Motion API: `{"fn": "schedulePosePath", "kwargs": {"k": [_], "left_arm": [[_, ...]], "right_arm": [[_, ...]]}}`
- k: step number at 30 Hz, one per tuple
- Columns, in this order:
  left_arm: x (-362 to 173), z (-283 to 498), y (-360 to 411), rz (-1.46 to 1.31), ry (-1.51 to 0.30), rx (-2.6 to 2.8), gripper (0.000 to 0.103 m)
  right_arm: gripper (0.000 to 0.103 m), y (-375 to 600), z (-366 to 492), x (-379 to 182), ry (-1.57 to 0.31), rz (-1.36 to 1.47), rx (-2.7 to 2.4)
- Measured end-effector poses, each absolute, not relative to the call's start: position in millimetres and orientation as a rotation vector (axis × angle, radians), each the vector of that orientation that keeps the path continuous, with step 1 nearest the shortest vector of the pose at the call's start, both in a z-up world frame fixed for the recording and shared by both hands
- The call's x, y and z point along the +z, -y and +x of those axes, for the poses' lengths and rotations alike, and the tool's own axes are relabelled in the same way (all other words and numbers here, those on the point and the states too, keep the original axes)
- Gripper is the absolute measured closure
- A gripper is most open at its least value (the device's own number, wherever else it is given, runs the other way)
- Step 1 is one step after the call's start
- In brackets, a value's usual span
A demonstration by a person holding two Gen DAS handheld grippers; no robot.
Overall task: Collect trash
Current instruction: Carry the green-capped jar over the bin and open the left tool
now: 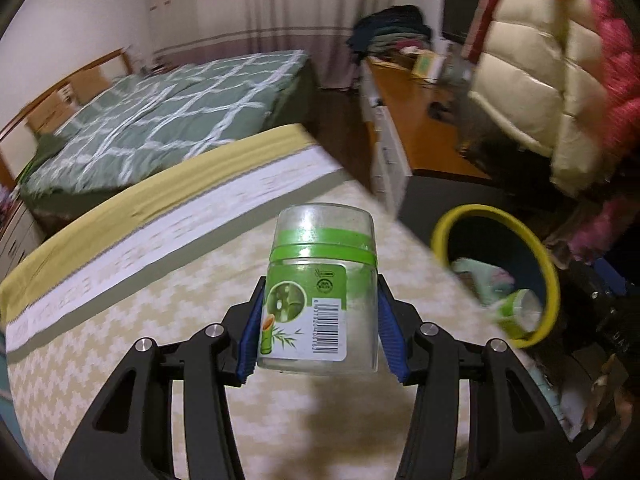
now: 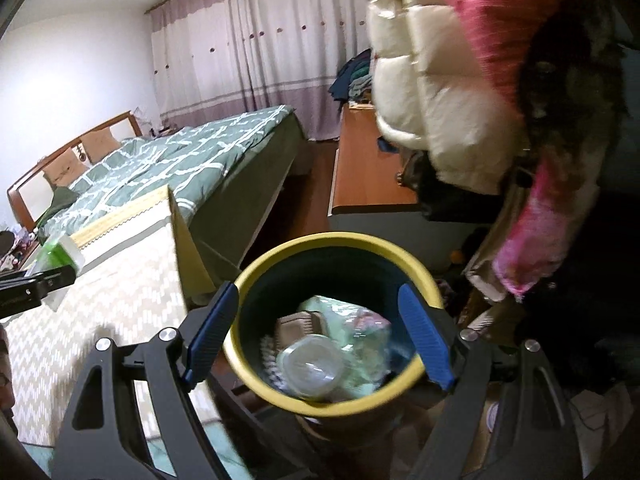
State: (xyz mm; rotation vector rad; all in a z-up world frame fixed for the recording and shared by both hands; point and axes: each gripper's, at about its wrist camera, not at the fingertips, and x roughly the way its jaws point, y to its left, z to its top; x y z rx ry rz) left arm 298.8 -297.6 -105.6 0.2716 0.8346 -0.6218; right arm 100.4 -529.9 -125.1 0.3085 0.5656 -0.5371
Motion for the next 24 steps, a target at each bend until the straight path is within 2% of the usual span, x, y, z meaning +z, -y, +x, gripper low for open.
{"fn": "schedulePosePath", "kwargs": {"k": [12,22,23,24], "left_arm": [[-108.6,238.4,444.0,0.398,-0.845,-0.852,0.053],[-137.9,234.7,510.9,0.439,-0.897,-0.888,0.052],[-137.8,236.7,511.8,0.433,-0.885,-0.878,0.043],[-135.9,238.8,511.8,0.419,-0.868,-0.866,0.029]], "right_arm": [[0.022,557.8,30.4,-117.8,-0.521,0.325,-0.585],[0.022,580.7,12.5,-126.9,-0.512,0.387,-0.603],[0.022,581.6,12.2,-127.3,-0.511,0.389,-0.602],[0.021,581.8,12.3,-127.6,-0.512,0.390,-0.602]]}}
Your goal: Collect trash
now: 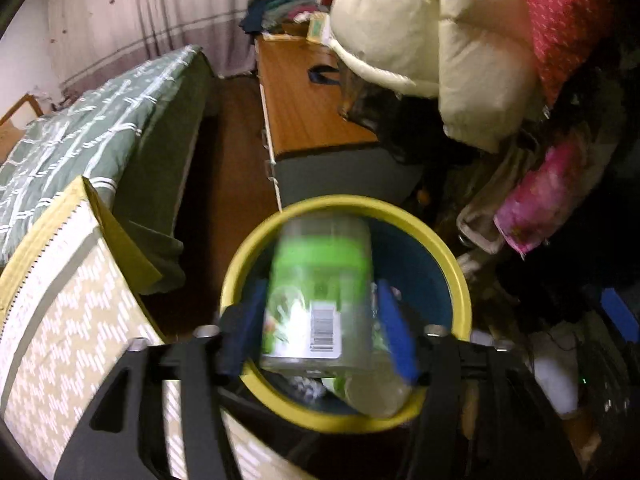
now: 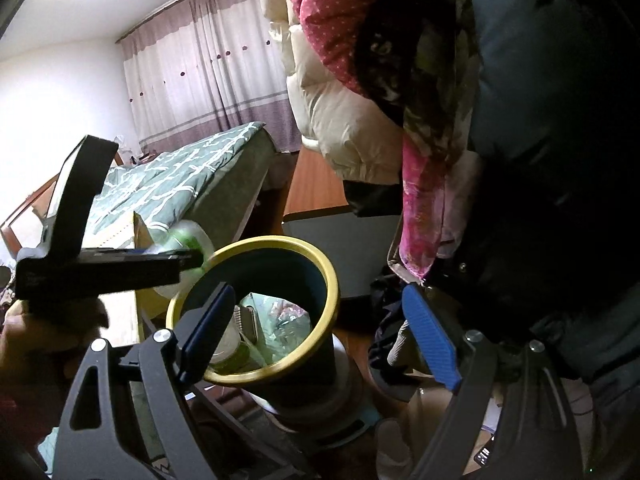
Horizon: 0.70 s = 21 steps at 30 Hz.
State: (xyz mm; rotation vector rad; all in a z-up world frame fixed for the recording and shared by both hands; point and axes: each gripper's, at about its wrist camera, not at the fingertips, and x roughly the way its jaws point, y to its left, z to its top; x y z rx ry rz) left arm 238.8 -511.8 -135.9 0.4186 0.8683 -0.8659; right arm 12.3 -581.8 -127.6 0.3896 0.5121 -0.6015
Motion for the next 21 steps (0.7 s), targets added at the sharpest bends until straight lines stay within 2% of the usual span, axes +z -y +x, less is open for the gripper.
{"fn": "schedulePosePath", "kwargs": {"k": [4,9,15,21], "left_arm": [[-116.5,238.4,498.4,0.359,-0.808,-0.863,0.023],[-79.4,225.0,441.3,0.289,-0.686,-0.808,0.005],[-41.1,195.6,340.6,0.236,-0.571,-0.678,0.005],[-28.7,164.3,227.1,0.166,-0.538,-0.467,0.005]], "right_arm": [[0.021,578.3,14.0,-127.1,-0.516,0.388,-0.590],[0.020,566.0,18.5,-121.5,-0.517,0.369,-0.553],[0.019,537.2,27.1,-110.4,-0.518,0.328,-0.483],[0.018,498.5,32.6,-91.5,-0.493,0.279,-0.393]]}}
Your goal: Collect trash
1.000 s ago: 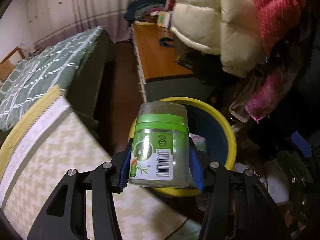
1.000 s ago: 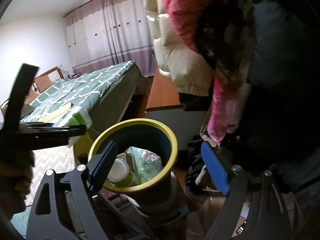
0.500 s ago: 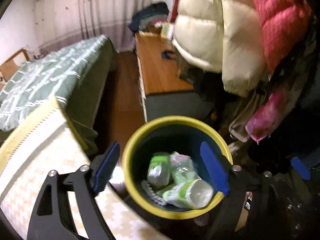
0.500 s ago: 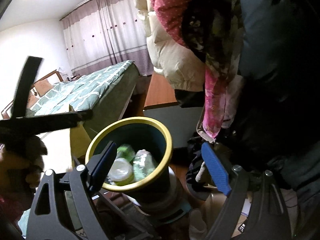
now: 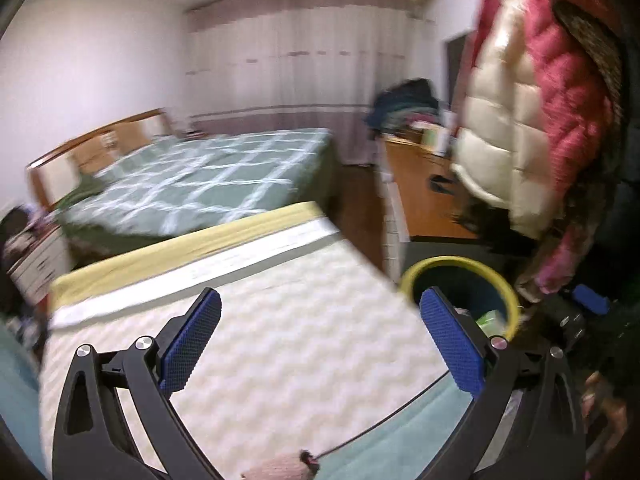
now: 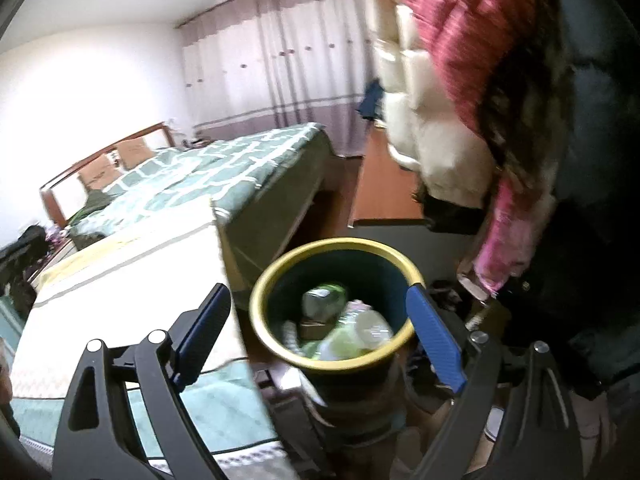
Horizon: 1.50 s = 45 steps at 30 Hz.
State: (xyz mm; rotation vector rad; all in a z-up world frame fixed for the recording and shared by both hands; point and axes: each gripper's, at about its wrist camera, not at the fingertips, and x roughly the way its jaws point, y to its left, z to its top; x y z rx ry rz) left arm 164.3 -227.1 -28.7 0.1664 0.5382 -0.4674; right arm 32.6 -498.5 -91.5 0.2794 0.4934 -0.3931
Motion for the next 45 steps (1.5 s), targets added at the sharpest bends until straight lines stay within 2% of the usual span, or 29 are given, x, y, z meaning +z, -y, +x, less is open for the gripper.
{"fn": "schedulePosePath", "kwargs": {"k": [7,17,45], "left_arm": [[-28.7,119.7,113.0,0.048,-0.527,-0.269,0.005],[-29.8,58.8,33.4,-0.013,-0.446,-0.118,0.005],[-21.7,39.1,41.8,-0.008,-0.412,-0.108,0.005]], "right_arm": [[0.016,456.0,29.3,-67.8,-0.462,0.215,-0.316],[0.013,415.3,11.6,-46.8,-0.417,0.160,-0.245],[0.013,407.3,1.9,-42.9,-0.396,0.157,-0.228]]}}
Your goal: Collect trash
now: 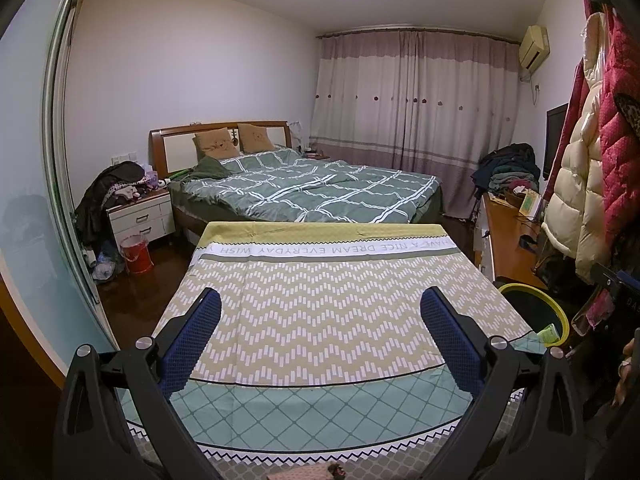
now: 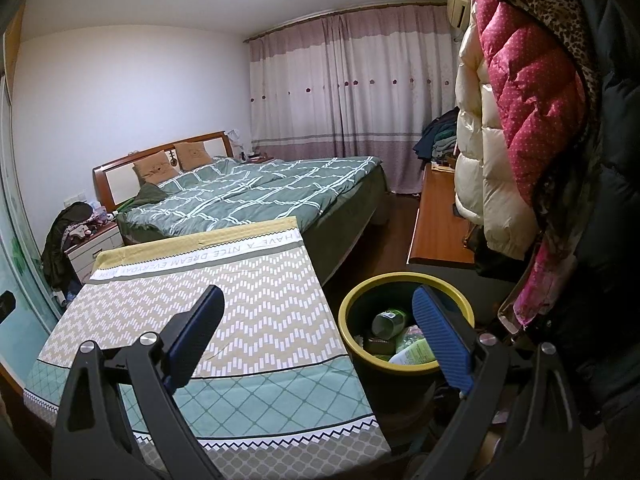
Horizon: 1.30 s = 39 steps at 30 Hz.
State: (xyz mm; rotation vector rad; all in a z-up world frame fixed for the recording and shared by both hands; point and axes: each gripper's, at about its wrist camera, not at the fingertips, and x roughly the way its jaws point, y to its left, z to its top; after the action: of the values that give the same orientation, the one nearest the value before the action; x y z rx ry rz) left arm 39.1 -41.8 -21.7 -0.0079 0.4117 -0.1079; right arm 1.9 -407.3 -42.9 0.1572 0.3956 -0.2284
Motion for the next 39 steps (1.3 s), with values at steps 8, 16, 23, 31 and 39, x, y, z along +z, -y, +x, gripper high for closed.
{"fn": "schedulePosePath", "kwargs": {"k": [8,16,23,31,39], "left_arm": [[-22.7,38.9,41.7,-0.006,-0.415,-0.107,0.005],[-23.0,39.0,41.8,-0.006,-0.416,-0.109,0.005],[-23.3,38.7,42.1,-0.004,-0.417,-0.109,0.005],[-23.3,38.4,41.8,-0.005,-0.416,-0.109,0.005],[-25.8,39.6,40.6,-0.003,-0.420,-0.109,0.005]], "right_arm": [[0.013,407.5,2.2,-43.6,-0.397,0.158,-0.229],[0.013,408.0,2.2,-44.0,-0.396,0.159,-0.230],[0.013,408.3,2.4,-44.2,-0.396,0.160,-0.229],[0.013,409.0,2.9,-45.3,-0.399,0.160,-0.230],[0.013,408.6,3.3,-47.2,-0.400,0.160,-0.230]]}}
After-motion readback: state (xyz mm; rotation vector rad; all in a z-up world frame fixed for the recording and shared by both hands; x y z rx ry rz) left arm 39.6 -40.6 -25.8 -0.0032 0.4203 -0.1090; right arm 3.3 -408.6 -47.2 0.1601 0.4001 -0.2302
